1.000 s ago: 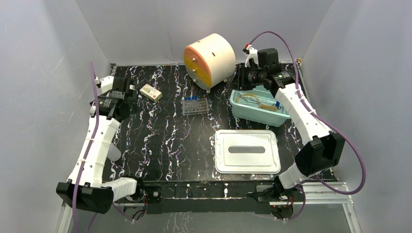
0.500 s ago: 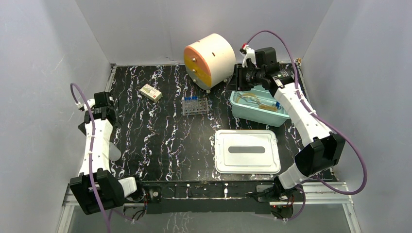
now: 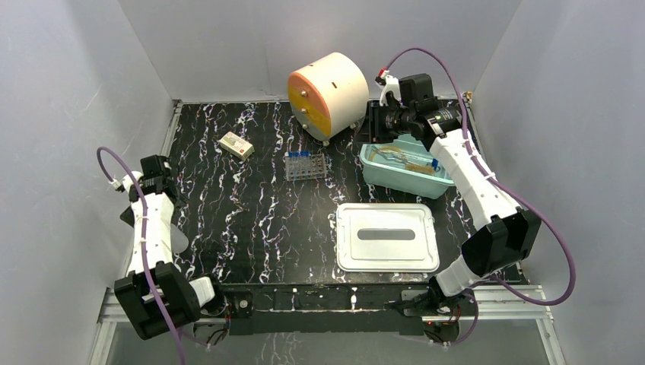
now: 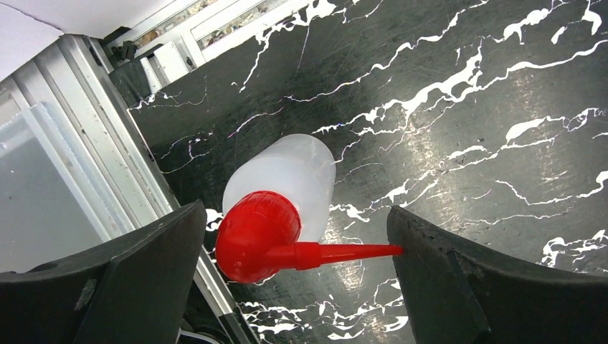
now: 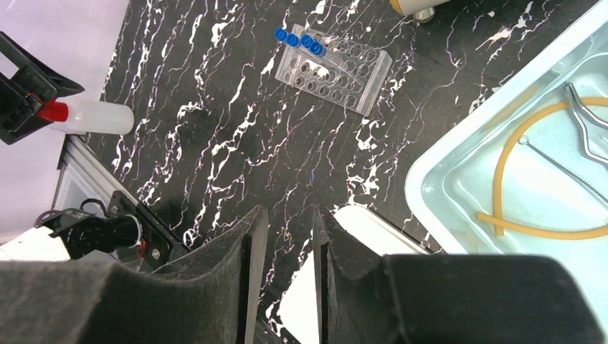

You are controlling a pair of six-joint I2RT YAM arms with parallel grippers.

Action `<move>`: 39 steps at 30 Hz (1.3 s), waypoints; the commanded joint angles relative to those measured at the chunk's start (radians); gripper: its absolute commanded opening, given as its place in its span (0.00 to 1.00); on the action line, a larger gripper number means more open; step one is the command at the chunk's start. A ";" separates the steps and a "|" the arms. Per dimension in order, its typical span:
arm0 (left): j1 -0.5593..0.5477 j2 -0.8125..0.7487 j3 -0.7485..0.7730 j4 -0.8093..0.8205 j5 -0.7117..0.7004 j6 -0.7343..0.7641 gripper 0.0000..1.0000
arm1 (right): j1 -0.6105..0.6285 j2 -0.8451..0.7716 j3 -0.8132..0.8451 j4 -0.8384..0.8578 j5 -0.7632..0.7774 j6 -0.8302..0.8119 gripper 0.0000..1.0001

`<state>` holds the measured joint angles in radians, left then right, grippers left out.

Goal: Organize the chemistry lab equipment

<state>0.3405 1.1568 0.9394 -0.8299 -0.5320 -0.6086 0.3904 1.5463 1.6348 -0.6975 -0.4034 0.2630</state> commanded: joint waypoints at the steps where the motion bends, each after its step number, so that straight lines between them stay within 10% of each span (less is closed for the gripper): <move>1: 0.022 -0.016 0.000 -0.003 0.004 -0.042 0.97 | 0.006 -0.011 0.015 0.008 -0.009 0.001 0.38; 27: -0.069 -0.123 0.069 -0.035 0.412 0.073 0.68 | 0.023 -0.032 -0.051 0.076 -0.005 0.000 0.40; 39: -0.663 0.039 0.139 -0.006 0.305 -0.086 0.66 | 0.055 -0.041 -0.092 0.116 0.009 0.028 0.40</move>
<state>-0.1886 1.1385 1.0214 -0.8379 -0.1650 -0.6464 0.4313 1.5455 1.5543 -0.6418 -0.4023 0.2722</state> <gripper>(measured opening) 0.753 0.393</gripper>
